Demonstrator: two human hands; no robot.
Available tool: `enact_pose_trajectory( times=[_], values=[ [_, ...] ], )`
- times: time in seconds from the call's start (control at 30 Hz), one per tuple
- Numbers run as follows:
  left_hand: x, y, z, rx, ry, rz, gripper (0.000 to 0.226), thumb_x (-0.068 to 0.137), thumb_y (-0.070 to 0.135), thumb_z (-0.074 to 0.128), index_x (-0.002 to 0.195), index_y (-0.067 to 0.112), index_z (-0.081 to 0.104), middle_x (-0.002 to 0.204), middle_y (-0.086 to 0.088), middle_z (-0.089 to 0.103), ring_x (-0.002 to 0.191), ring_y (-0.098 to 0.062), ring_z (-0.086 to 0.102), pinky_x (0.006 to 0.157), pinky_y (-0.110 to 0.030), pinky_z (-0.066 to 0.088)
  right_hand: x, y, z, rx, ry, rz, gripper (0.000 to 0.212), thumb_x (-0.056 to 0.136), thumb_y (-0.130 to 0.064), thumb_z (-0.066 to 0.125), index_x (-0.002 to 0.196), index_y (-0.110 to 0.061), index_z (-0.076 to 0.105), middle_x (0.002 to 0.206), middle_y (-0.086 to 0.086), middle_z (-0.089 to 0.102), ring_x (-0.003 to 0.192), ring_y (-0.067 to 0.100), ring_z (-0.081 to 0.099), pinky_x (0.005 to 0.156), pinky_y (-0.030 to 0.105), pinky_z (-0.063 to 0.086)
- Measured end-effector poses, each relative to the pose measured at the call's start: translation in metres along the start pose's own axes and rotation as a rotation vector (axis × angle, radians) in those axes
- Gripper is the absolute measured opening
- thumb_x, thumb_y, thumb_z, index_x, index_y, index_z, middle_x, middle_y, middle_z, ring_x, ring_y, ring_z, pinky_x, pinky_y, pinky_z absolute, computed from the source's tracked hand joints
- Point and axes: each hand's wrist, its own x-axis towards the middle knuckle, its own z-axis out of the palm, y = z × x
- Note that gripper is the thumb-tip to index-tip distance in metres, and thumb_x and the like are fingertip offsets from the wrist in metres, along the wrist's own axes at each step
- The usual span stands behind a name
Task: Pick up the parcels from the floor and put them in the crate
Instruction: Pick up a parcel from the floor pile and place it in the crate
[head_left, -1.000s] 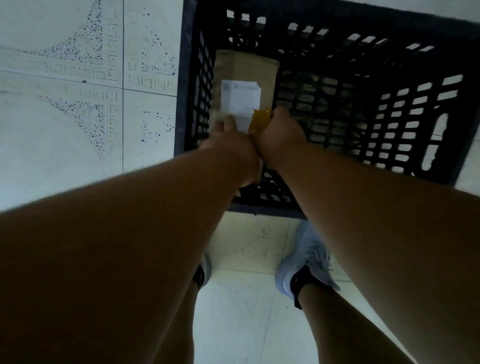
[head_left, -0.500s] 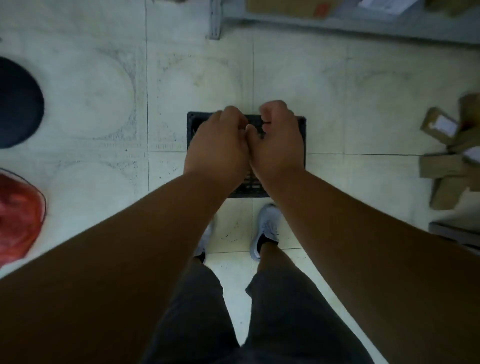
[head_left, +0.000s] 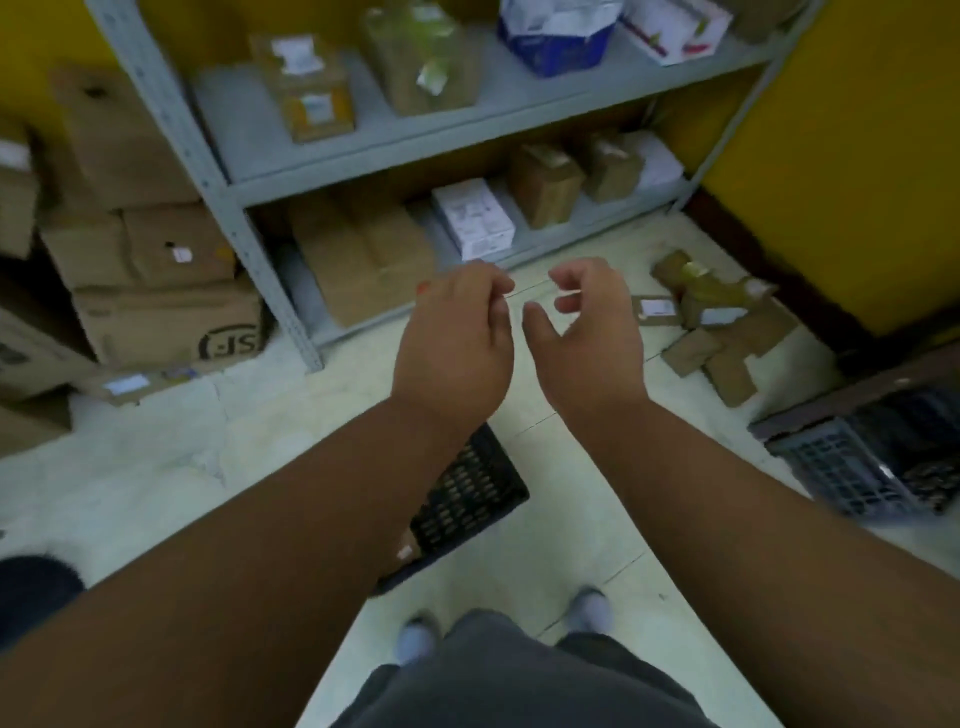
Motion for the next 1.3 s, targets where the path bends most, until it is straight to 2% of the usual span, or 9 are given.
enact_pose_trajectory(
  times=[0.1,0.27,0.57,0.8,0.93,1.03,1.1,1.23,1.3],
  values=[
    [0.016,0.052,0.028,-0.026,-0.043,0.121,0.018,0.101,0.02,0.045,0.111,0.02,0.061,0.1,0.008,0.059,0.085,-0.005,0.052,0.069,-0.007,0.034,0.014,0.021,-0.054,0.001,0.12,-0.001,0.033,0.091,-0.025,0.069,0.12,-0.024,0.055,0.122,-0.006,0.054,0.099,0.004,0.053,0.074,0.016,0.042],
    [0.029,0.13,0.103,-0.057,-0.133,0.271,0.018,0.1,0.016,0.045,0.111,0.019,0.058,0.105,0.003,0.055,0.091,-0.01,0.053,0.08,-0.025,0.047,0.029,0.088,-0.152,0.01,0.241,0.094,0.039,0.091,-0.029,0.068,0.126,-0.023,0.053,0.123,-0.004,0.052,0.107,0.01,0.054,0.091,0.036,0.052],
    [0.046,0.26,0.28,-0.142,-0.265,0.294,0.015,0.098,0.018,0.047,0.109,0.021,0.056,0.106,0.005,0.052,0.089,-0.01,0.055,0.079,-0.029,0.05,0.067,0.234,-0.304,-0.037,0.263,0.274,0.055,0.087,-0.036,0.073,0.135,-0.027,0.048,0.137,-0.003,0.048,0.114,0.007,0.051,0.095,0.03,0.05],
    [0.093,0.286,0.361,-0.122,-0.366,0.31,0.018,0.094,0.013,0.052,0.112,0.016,0.056,0.108,0.001,0.056,0.086,-0.013,0.055,0.074,-0.025,0.046,0.132,0.306,-0.332,0.046,0.284,0.438,0.063,0.081,-0.047,0.076,0.134,-0.031,0.046,0.13,-0.007,0.046,0.103,0.007,0.05,0.096,0.04,0.052],
    [0.155,0.287,0.415,-0.163,-0.432,0.324,0.016,0.096,0.018,0.052,0.112,0.018,0.055,0.108,0.0,0.055,0.089,-0.015,0.057,0.075,-0.031,0.05,0.195,0.335,-0.334,0.035,0.273,0.473,0.065,0.083,-0.044,0.076,0.138,-0.031,0.043,0.14,-0.002,0.045,0.101,0.007,0.049,0.085,0.029,0.046],
    [0.211,0.3,0.464,-0.222,-0.507,0.353,0.026,0.096,0.029,0.047,0.115,0.015,0.056,0.11,-0.001,0.054,0.097,-0.018,0.056,0.079,-0.035,0.049,0.246,0.352,-0.351,-0.015,0.275,0.491,0.07,0.083,-0.04,0.077,0.143,-0.029,0.041,0.136,-0.003,0.045,0.11,0.007,0.047,0.091,0.032,0.05],
    [0.254,0.312,0.494,-0.204,-0.557,0.379,0.026,0.097,0.022,0.05,0.12,0.013,0.056,0.115,-0.004,0.055,0.102,-0.021,0.056,0.084,-0.037,0.048,0.282,0.364,-0.366,-0.024,0.293,0.508,0.067,0.085,-0.038,0.076,0.142,-0.029,0.041,0.126,-0.008,0.041,0.112,0.007,0.045,0.095,0.031,0.048],
    [0.328,0.329,0.527,-0.168,-0.595,0.457,0.022,0.097,0.018,0.052,0.118,0.013,0.056,0.11,-0.002,0.052,0.098,-0.018,0.052,0.078,-0.032,0.042,0.348,0.383,-0.379,0.001,0.38,0.549,0.061,0.086,-0.039,0.075,0.137,-0.034,0.041,0.123,-0.014,0.032,0.106,0.004,0.045,0.08,0.013,0.039],
    [0.359,0.335,0.542,-0.167,-0.598,0.447,0.021,0.098,0.02,0.051,0.117,0.013,0.054,0.107,0.001,0.048,0.096,-0.017,0.051,0.077,-0.031,0.041,0.376,0.392,-0.378,0.033,0.393,0.573,0.059,0.087,-0.037,0.075,0.136,-0.034,0.041,0.123,-0.014,0.03,0.105,0.004,0.045,0.079,0.013,0.039]
  ],
)
